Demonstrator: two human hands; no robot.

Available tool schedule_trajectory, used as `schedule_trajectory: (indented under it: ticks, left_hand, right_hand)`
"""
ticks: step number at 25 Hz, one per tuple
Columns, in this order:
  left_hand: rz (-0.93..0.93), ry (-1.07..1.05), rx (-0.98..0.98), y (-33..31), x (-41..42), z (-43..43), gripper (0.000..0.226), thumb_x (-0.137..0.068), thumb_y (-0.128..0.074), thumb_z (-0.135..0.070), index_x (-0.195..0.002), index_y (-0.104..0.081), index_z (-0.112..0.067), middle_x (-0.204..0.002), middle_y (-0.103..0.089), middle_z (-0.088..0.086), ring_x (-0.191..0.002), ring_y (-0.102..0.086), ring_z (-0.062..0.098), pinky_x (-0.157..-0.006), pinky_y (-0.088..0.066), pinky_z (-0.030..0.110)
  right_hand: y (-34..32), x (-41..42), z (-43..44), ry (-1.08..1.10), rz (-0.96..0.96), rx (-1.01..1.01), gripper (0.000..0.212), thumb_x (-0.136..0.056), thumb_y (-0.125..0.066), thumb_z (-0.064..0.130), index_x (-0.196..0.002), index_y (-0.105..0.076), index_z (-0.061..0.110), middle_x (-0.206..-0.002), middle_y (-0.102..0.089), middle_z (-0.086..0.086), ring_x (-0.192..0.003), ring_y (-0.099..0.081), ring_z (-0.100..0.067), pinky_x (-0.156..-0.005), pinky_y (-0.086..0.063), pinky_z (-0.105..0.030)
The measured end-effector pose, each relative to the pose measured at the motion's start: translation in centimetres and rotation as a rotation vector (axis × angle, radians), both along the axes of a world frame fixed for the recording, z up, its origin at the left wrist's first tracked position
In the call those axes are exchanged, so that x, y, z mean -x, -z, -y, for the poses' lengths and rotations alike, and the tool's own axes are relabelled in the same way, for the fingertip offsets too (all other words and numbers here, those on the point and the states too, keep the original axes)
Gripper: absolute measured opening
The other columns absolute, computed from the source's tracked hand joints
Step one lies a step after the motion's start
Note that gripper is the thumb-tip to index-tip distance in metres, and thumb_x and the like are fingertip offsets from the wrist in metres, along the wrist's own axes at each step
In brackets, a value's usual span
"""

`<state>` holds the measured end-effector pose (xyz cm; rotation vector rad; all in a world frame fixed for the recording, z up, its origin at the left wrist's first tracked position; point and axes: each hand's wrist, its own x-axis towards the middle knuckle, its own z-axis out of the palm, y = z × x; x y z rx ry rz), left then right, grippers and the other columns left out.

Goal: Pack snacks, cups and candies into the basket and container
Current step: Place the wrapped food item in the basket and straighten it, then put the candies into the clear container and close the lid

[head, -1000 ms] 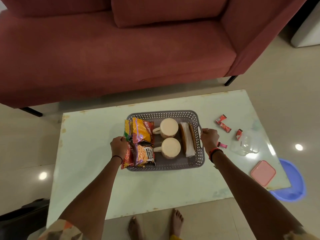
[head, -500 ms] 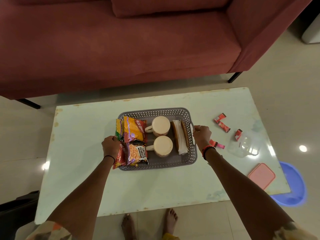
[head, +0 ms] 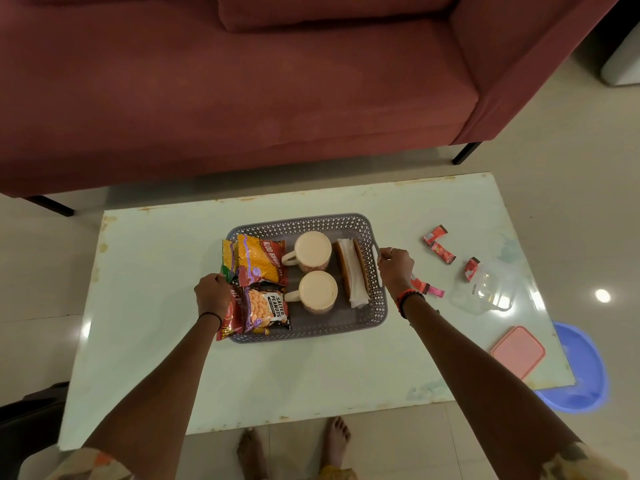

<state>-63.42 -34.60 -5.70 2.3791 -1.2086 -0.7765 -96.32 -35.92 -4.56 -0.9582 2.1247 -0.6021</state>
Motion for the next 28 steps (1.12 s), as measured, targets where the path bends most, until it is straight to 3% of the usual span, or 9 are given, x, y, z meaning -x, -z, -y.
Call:
schedule_trajectory:
  ticks: [2, 4, 6, 10, 14, 25, 28]
  left_hand:
    - [0.002, 0.008, -0.073, -0.1, -0.1, 0.6, 0.033, -0.092, -0.037, -0.003, -0.082, -0.06, 0.018, -0.092, -0.063, 0.037, -0.089, -0.058, 0.046, -0.075, -0.044, 0.047]
    - [-0.021, -0.007, -0.114, -0.8, -0.3, 1.0, 0.031, -0.093, -0.041, -0.009, -0.098, -0.059, 0.016, -0.107, -0.059, 0.037, -0.103, -0.055, 0.047, -0.087, -0.043, 0.048]
    - [-0.068, -0.079, -0.092, -2.0, 0.0, 0.7, 0.034, -0.093, -0.045, -0.017, -0.116, -0.053, 0.006, -0.125, -0.05, 0.031, -0.116, -0.048, 0.043, -0.097, -0.039, 0.047]
    - [-0.075, -0.105, 0.113, -4.2, 2.3, -3.0, 0.028, -0.092, -0.042, -0.017, -0.114, -0.053, -0.003, -0.121, -0.05, 0.023, -0.109, -0.052, 0.038, -0.09, -0.044, 0.048]
    - [-0.098, -0.068, 0.237, -5.5, 6.2, -8.2, 0.022, -0.095, -0.039, -0.014, -0.106, -0.055, -0.003, -0.112, -0.054, 0.022, -0.098, -0.057, 0.034, -0.071, -0.047, 0.036]
    - [-0.354, 0.34, 0.084, -6.8, 16.6, -20.9, 0.017, -0.094, -0.044, -0.015, -0.107, -0.056, -0.016, -0.109, -0.056, 0.002, -0.09, -0.059, 0.015, -0.071, -0.046, 0.024]
    - [-0.362, 0.468, 0.041, -7.2, 18.8, -21.2, 0.016, -0.095, -0.043, -0.019, -0.104, -0.056, -0.018, -0.109, -0.057, -0.001, -0.092, -0.059, 0.014, -0.071, -0.046, 0.022]
  right_hand:
    - [-0.2, 0.3, 0.2, -0.025, 0.008, -0.014, 0.027, -0.082, -0.043, -0.01, -0.093, -0.068, -0.011, -0.095, -0.07, -0.028, -0.085, -0.06, -0.032, -0.073, -0.047, -0.035]
    - [-0.5, 0.5, 0.2, -0.013, 0.017, -0.032, 0.031, -0.086, -0.047, -0.005, -0.111, -0.065, -0.004, -0.116, -0.066, -0.022, -0.11, -0.06, -0.033, -0.095, -0.048, -0.036]
    - [-1.2, 0.6, -0.3, 0.015, 0.018, -0.034, 0.033, -0.087, -0.049, -0.002, -0.118, -0.06, -0.002, -0.123, -0.062, -0.021, -0.116, -0.056, -0.033, -0.101, -0.045, -0.035]
    - [-2.8, 0.8, -2.9, 0.054, 0.015, 0.01, 0.028, -0.085, -0.049, -0.004, -0.108, -0.065, -0.003, -0.115, -0.066, -0.019, -0.111, -0.059, -0.032, -0.09, -0.043, -0.026]
    - [-3.7, 0.8, -6.6, 0.149, 0.05, 0.031, 0.021, -0.08, -0.056, -0.006, -0.097, -0.069, -0.004, -0.107, -0.069, -0.018, -0.104, -0.062, -0.03, -0.079, -0.038, -0.021]
    - [-5.1, 2.5, -17.9, 0.409, 0.123, -0.007, 0.018, -0.083, -0.055, -0.004, -0.096, -0.068, 0.0, -0.105, -0.071, -0.015, -0.099, -0.063, -0.026, -0.077, -0.041, -0.021]
    - [-5.2, 4.4, -19.6, 0.475, 0.132, -0.005, 0.018, -0.084, -0.054, -0.003, -0.096, -0.067, 0.001, -0.103, -0.071, -0.016, -0.092, -0.061, -0.023, -0.065, -0.041, -0.018]
